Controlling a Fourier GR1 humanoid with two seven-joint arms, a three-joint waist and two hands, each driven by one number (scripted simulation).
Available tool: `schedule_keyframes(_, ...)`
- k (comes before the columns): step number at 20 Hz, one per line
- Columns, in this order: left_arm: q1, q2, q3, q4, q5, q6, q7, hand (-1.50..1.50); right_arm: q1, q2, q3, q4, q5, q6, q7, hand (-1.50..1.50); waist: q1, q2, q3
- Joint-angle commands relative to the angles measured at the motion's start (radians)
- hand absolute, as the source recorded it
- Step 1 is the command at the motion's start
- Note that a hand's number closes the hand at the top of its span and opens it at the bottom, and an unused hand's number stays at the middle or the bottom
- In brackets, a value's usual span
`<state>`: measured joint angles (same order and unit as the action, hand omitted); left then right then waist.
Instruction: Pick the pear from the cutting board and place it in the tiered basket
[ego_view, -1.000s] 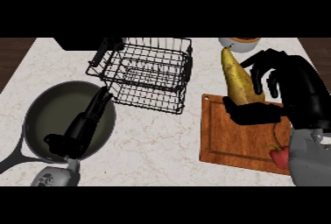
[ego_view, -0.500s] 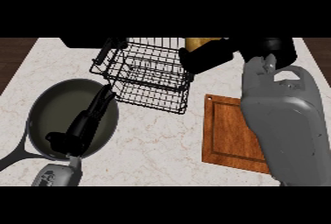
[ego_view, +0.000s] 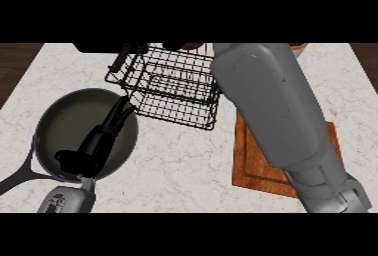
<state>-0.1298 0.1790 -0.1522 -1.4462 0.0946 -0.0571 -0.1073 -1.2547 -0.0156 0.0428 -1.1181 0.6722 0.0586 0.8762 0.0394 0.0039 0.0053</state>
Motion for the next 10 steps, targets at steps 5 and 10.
schedule_keyframes(5, 0.017, -0.044, -0.026, 0.051, -0.041, 0.032, 0.017, 0.0, -0.13, 0.015, 0.039, 0.359, -0.084, -0.181, -0.126, 1.5, 0.017, 0.01, -0.007)
schedule_keyframes(10, 0.0, -0.052, -0.041, 0.071, -0.06, 0.022, 0.012, 0.0, -0.12, 0.016, 0.098, 0.475, -0.208, -0.322, -0.244, 1.5, 0.037, 0.015, -0.008)
